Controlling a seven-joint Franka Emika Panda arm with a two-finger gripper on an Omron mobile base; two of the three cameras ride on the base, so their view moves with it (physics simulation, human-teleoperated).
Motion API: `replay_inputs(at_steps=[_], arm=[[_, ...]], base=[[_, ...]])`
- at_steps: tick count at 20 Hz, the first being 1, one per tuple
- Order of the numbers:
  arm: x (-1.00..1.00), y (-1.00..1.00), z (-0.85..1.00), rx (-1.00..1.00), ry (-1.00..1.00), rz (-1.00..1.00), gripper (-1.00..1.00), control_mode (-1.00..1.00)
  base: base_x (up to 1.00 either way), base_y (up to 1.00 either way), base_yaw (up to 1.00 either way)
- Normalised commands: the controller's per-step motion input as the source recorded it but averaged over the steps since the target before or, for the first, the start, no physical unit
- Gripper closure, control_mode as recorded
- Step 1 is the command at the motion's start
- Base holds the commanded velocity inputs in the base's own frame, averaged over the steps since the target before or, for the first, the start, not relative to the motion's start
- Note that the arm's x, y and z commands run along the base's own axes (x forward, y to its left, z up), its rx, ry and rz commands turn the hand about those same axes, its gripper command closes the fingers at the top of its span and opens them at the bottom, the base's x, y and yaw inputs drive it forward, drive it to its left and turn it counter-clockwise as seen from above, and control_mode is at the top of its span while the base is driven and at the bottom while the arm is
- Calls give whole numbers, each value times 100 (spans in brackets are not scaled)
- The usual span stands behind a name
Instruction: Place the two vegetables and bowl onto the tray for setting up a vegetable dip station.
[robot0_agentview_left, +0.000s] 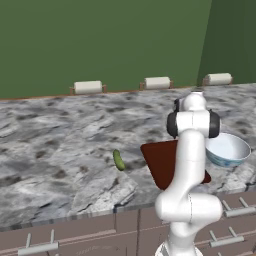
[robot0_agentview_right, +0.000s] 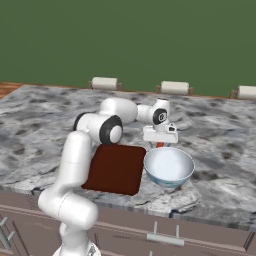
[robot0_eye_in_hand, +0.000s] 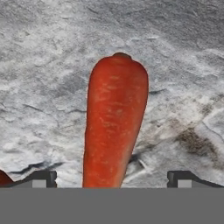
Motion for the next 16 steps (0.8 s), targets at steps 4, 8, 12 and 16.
replay_inputs(at_steps=[4,8,12,16], arm=[[7,0,-21,0,5,0,-100,-100],[13,0,-23,0,3,0,-100,-100],[6,0,-13,0,4,0,100,-100],[0,0,0,0,0,0,100,-100]], base=[[0,0,0],[0,0,0],[0,0,0],[0,0,0]])
